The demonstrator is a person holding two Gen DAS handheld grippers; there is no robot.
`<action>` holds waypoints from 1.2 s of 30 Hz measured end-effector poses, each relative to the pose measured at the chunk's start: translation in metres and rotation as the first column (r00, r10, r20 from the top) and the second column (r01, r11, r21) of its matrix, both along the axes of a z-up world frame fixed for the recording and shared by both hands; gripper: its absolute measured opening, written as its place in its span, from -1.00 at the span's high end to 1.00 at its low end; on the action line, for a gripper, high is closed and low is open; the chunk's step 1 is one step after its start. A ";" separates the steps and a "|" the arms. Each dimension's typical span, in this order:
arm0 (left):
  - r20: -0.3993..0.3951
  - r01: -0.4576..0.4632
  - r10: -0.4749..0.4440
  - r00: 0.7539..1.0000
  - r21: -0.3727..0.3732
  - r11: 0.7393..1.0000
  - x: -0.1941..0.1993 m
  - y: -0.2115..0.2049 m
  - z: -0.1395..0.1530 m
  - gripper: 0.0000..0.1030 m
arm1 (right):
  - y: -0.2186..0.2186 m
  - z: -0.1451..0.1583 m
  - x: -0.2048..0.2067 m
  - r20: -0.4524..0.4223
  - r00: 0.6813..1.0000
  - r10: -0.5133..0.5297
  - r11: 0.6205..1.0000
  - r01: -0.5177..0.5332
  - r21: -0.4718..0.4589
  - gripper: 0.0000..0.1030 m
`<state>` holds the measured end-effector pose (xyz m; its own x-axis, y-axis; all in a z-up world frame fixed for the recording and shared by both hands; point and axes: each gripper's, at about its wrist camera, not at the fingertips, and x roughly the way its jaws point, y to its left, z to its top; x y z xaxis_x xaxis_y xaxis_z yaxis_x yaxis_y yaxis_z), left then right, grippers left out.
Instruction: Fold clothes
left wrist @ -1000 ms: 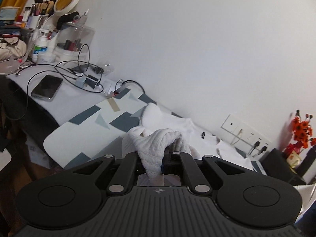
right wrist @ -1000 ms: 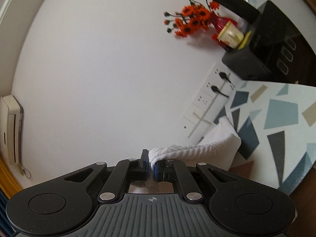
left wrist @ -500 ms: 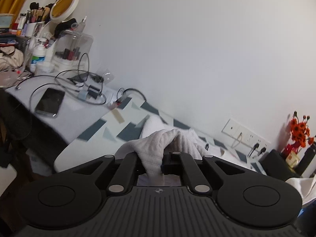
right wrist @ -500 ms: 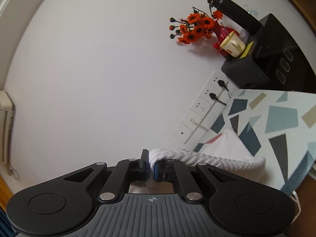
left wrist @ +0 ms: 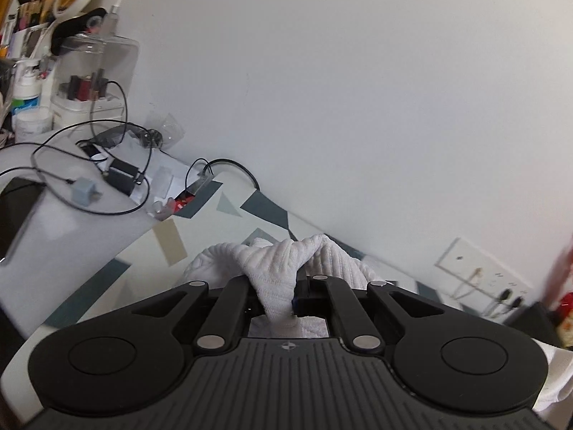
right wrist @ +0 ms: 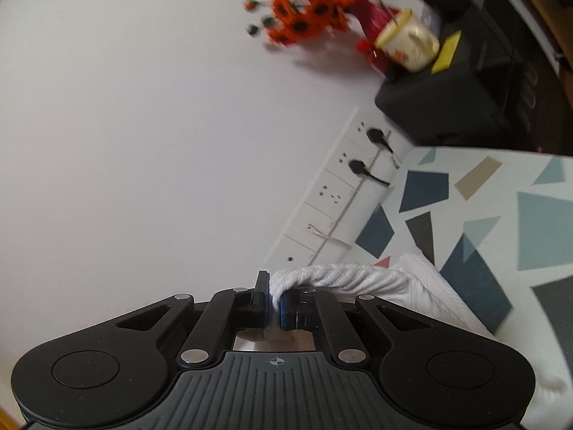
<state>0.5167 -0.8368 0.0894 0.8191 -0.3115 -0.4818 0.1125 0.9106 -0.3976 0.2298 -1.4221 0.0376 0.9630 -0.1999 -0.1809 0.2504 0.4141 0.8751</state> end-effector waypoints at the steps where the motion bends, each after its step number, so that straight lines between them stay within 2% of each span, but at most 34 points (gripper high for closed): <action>1: -0.016 -0.005 0.005 1.000 0.017 1.000 0.014 -0.010 -0.004 0.91 | -0.009 -0.009 0.015 -0.012 1.000 0.003 1.000 -0.003 0.014 0.91; 7: -0.157 -0.010 0.033 0.987 0.143 0.990 0.091 -0.069 -0.047 0.90 | -0.073 -0.073 0.103 -0.152 0.988 0.036 0.990 -0.015 0.138 0.90; 10: -0.227 0.009 0.045 0.973 0.234 0.972 0.117 -0.091 -0.070 0.88 | -0.095 -0.105 0.145 -0.248 0.965 0.088 0.981 -0.041 0.189 0.90; 11: -0.252 0.018 0.050 0.966 0.259 0.966 0.126 -0.097 -0.078 0.87 | -0.099 -0.114 0.157 -0.279 0.955 0.104 0.978 -0.047 0.203 0.83; 12: -0.288 0.029 0.052 0.956 0.270 0.962 0.133 -0.099 -0.084 0.82 | -0.103 -0.123 0.169 -0.309 0.944 0.120 0.975 -0.053 0.218 0.80; 13: -0.324 0.041 0.055 0.944 0.281 0.959 0.140 -0.100 -0.091 0.73 | -0.107 -0.131 0.176 -0.323 0.937 0.133 0.969 -0.055 0.242 0.69; 15: -0.387 0.066 0.058 0.920 0.298 0.952 0.154 -0.102 -0.102 0.58 | -0.113 -0.146 0.180 -0.304 0.944 0.129 0.944 -0.024 0.328 0.55; 18: -0.405 0.110 0.021 0.914 0.296 0.949 0.166 -0.098 -0.098 0.17 | -0.114 -0.155 0.177 -0.271 0.957 0.103 0.908 0.021 0.419 0.48; 19: -0.403 0.128 -0.004 0.915 0.280 0.951 0.169 -0.095 -0.093 0.12 | -0.114 -0.156 0.176 -0.264 0.960 0.096 0.899 0.031 0.437 0.46; 21: -0.390 0.210 -0.097 0.916 0.257 0.943 0.172 -0.095 -0.081 0.12 | -0.109 -0.146 0.171 -0.253 0.964 0.080 0.902 0.038 0.430 0.42; 23: -0.371 0.309 -0.204 0.906 0.248 0.918 0.171 -0.096 -0.066 0.10 | -0.102 -0.131 0.164 -0.229 0.973 0.041 0.914 0.056 0.402 0.31; 24: -0.351 0.337 -0.236 0.906 0.264 0.904 0.167 -0.096 -0.058 0.08 | -0.097 -0.123 0.159 -0.215 0.977 0.013 0.919 0.074 0.388 0.28; 25: -0.318 0.337 -0.245 0.916 0.277 0.900 0.163 -0.094 -0.050 0.01 | -0.091 -0.116 0.155 -0.200 0.980 -0.016 0.920 0.093 0.381 0.21; 27: -0.244 0.294 -0.230 0.942 0.270 0.917 0.152 -0.086 -0.038 -0.17 | -0.075 -0.105 0.146 -0.169 0.983 -0.069 0.913 0.131 0.386 0.18; 30: -0.142 0.223 -0.198 0.970 0.188 0.957 0.134 -0.065 -0.033 -0.54 | -0.046 -0.091 0.136 -0.154 0.981 -0.116 0.921 0.165 0.354 0.16; 32: -0.137 0.213 -0.196 0.971 0.122 0.970 0.132 -0.054 -0.039 -0.57 | -0.032 -0.083 0.131 -0.183 0.977 -0.112 0.941 0.163 0.296 0.12; 36: -0.253 0.192 -0.165 0.953 0.083 0.978 0.136 -0.040 -0.058 -0.57 | 0.002 -0.076 0.141 -0.317 0.943 -0.105 0.984 0.144 0.102 0.11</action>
